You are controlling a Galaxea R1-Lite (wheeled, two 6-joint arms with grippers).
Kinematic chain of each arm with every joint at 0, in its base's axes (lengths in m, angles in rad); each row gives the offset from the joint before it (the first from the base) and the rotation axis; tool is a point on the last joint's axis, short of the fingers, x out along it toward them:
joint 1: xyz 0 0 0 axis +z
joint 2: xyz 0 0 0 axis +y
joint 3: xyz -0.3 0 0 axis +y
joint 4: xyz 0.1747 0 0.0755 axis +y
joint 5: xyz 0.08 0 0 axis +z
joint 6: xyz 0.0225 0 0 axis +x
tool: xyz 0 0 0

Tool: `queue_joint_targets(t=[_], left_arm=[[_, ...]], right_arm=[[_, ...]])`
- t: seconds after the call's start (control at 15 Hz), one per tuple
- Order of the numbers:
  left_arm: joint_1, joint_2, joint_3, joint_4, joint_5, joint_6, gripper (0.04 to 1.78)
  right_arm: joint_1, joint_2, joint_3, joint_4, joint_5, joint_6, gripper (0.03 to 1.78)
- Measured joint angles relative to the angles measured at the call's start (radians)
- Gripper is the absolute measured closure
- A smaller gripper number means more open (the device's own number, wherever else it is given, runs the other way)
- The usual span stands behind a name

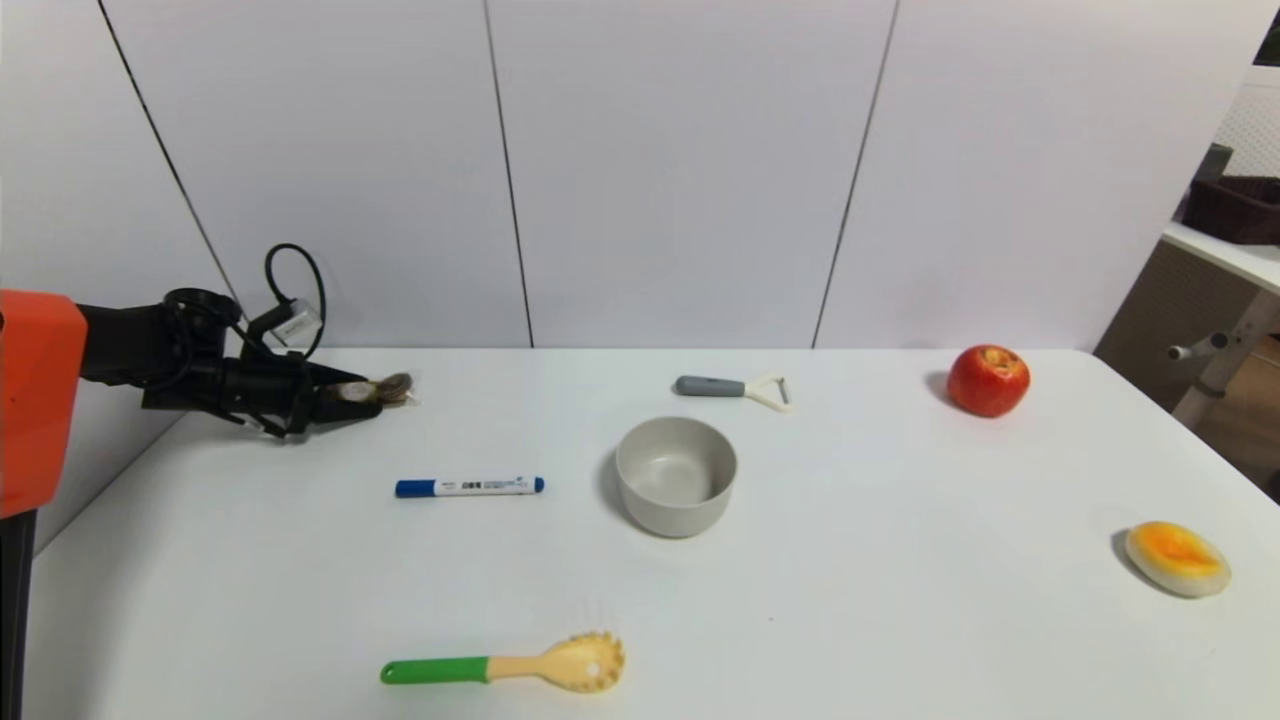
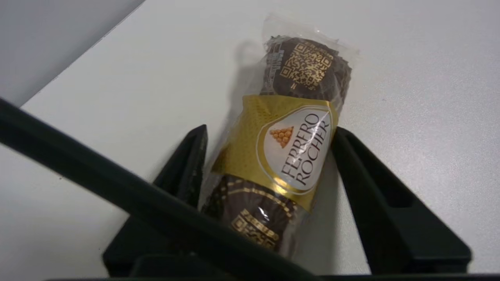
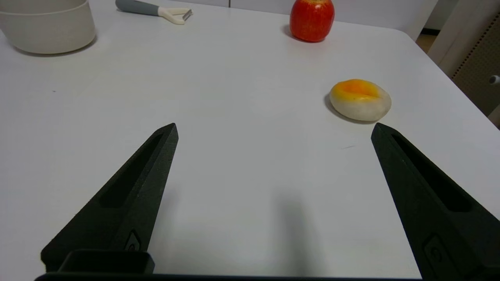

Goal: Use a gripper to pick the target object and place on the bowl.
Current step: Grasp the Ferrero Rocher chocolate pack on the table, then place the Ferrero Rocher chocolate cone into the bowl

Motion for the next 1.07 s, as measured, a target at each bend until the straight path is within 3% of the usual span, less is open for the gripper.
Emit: queue_joint_targets(t=[0.2, 0.27, 0.87, 1.07], left_arm=[[0.000, -0.001, 0.000, 0.000, 0.001, 0.000, 1.06], [0.000, -0.004, 0.000, 0.001, 0.001, 0.000, 1.33], [-0.020, -0.143, 0.001, 0.081, 0.026, -0.001, 1.33], [-0.076, -0.227, 0.001, 0.165, 0.041, -0.001, 1.33]], right_arm=[[0.000, 0.000, 0.000, 0.000, 0.000, 0.000, 0.10], [0.000, 0.000, 0.000, 0.000, 0.000, 0.000, 0.10], [0.000, 0.000, 0.000, 0.000, 0.000, 0.000, 0.10], [0.000, 0.000, 0.000, 0.000, 0.000, 0.000, 0.10]])
